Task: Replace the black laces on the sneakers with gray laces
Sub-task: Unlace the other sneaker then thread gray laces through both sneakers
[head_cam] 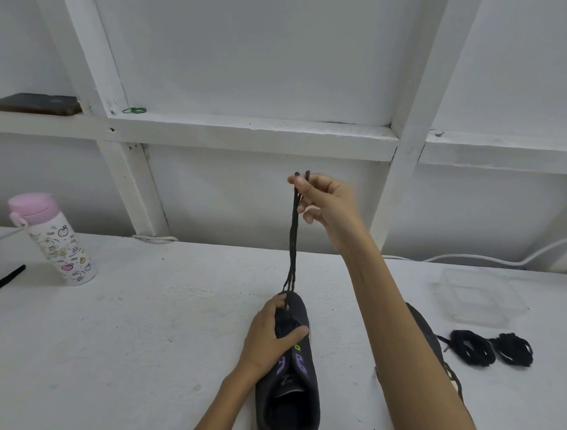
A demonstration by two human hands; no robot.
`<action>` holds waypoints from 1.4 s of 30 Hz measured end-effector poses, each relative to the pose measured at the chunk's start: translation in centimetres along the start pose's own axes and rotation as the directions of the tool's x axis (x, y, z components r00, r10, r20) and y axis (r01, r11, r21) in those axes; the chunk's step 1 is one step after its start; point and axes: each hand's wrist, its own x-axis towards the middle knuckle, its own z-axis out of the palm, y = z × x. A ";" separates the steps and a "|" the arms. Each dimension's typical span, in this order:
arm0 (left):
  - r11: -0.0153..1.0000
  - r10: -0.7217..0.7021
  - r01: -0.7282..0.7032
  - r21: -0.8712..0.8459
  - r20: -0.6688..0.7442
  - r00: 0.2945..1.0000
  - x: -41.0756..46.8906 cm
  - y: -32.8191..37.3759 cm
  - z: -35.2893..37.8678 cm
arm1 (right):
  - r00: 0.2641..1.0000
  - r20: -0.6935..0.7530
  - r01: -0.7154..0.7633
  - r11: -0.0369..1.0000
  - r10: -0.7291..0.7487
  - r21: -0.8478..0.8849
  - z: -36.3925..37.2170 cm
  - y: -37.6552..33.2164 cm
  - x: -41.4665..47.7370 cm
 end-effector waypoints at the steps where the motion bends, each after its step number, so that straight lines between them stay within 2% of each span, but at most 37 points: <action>1: 1.000 0.007 -0.007 -0.014 -0.003 1.000 -0.1 0.0 0.0 | 0.998 -0.025 -0.058 0.988 0.055 -0.145 -0.4 1.3 0.3; 2: 1.000 0.012 -0.013 -0.026 -0.009 1.000 -0.1 0.1 0.0 | 0.992 -0.051 -0.130 0.930 0.120 -0.343 -0.9 2.9 0.4; 4: 0.999 0.016 -0.017 -0.039 -0.020 1.000 -0.2 0.1 0.0 | 0.962 -0.080 -0.243 0.690 0.260 -0.682 -2.1 6.1 -0.2; 5: 0.999 0.015 -0.016 -0.039 -0.025 1.000 -0.2 0.2 0.0 | 0.932 -0.074 -0.282 0.581 0.355 -0.763 -2.7 7.3 -0.8; 7: 1.000 0.018 -0.019 -0.022 -0.027 0.999 -0.2 0.3 0.0 | 0.829 -0.021 -0.343 0.478 0.559 -0.809 -3.2 9.1 -2.5; 9: 1.000 0.013 -0.013 -0.007 -0.020 1.000 0.0 0.2 0.1 | 0.776 0.057 -0.356 0.511 0.628 -0.782 -2.9 10.1 -4.3; 11: 1.000 -0.002 0.002 -0.011 -0.028 1.000 0.2 0.3 0.2 | 0.814 0.087 -0.352 0.607 0.574 -0.713 -2.1 11.1 -5.4; 15: 1.000 -0.018 0.016 -0.024 -0.053 0.998 0.1 0.5 0.2 | 0.895 0.053 -0.291 0.671 0.443 -0.682 -0.7 12.6 -6.2; 19: 1.000 -0.019 0.018 -0.018 -0.036 0.999 0.2 0.4 0.1 | 0.914 0.096 -0.304 0.820 0.395 -0.486 -0.6 12.0 -6.5; 22: 1.000 -0.016 0.015 -0.015 -0.024 1.000 0.1 0.5 0.0 | 0.912 0.102 -0.334 0.863 0.398 -0.380 -0.8 11.4 -6.9; 28: 0.999 0.003 -0.005 -0.046 -0.042 0.999 -0.1 0.8 -0.1 | 0.919 0.024 -0.378 0.898 0.393 -0.226 -1.0 11.8 -7.8; 32: 0.984 0.014 -0.035 -0.174 -0.123 0.992 -0.4 0.9 0.0 | 0.926 -0.018 -0.374 0.907 0.378 -0.194 -0.5 11.7 -8.3; 37: 0.952 0.057 -0.094 -0.290 -0.134 0.989 -0.7 1.6 -0.5 | 0.931 -0.124 -0.366 0.891 0.344 -0.269 -0.3 11.4 -8.1; 42: 0.910 0.019 -0.059 -0.409 -0.102 0.995 -0.8 2.6 -0.8 | 0.944 -0.187 -0.325 0.870 0.273 -0.372 -0.4 10.9 -8.1</action>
